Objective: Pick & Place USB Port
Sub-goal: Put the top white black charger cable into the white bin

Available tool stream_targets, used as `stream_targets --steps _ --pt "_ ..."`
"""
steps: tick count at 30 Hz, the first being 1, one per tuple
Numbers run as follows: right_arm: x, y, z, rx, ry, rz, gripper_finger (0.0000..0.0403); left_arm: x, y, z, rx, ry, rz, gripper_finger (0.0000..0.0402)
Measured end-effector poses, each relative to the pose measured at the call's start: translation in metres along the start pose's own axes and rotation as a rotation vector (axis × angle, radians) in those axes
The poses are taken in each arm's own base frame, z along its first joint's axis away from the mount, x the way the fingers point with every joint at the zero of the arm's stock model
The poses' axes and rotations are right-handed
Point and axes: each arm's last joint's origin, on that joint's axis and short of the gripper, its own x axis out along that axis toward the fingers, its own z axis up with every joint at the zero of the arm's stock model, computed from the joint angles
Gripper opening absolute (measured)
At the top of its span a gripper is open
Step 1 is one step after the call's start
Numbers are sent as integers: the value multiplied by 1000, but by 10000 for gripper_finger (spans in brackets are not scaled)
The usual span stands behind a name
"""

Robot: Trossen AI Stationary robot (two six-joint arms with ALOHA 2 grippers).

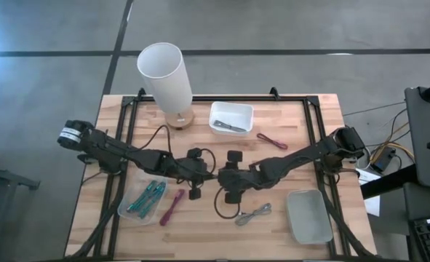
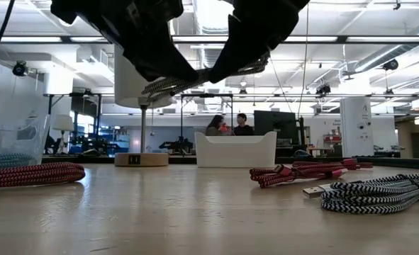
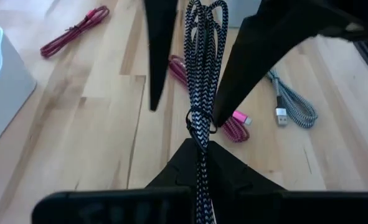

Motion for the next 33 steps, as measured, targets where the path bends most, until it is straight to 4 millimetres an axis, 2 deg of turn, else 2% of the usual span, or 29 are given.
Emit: stream_targets --steps 13,25,33 --pt "0 0 -3 3 31 7 35 0 1 -3 16 8 6 21" --pt "0 -1 -4 56 35 3 38 0 1 -4 28 16 5 69" --pt "0 -4 -15 169 145 -30 35 0 2 -5 77 17 50 94"
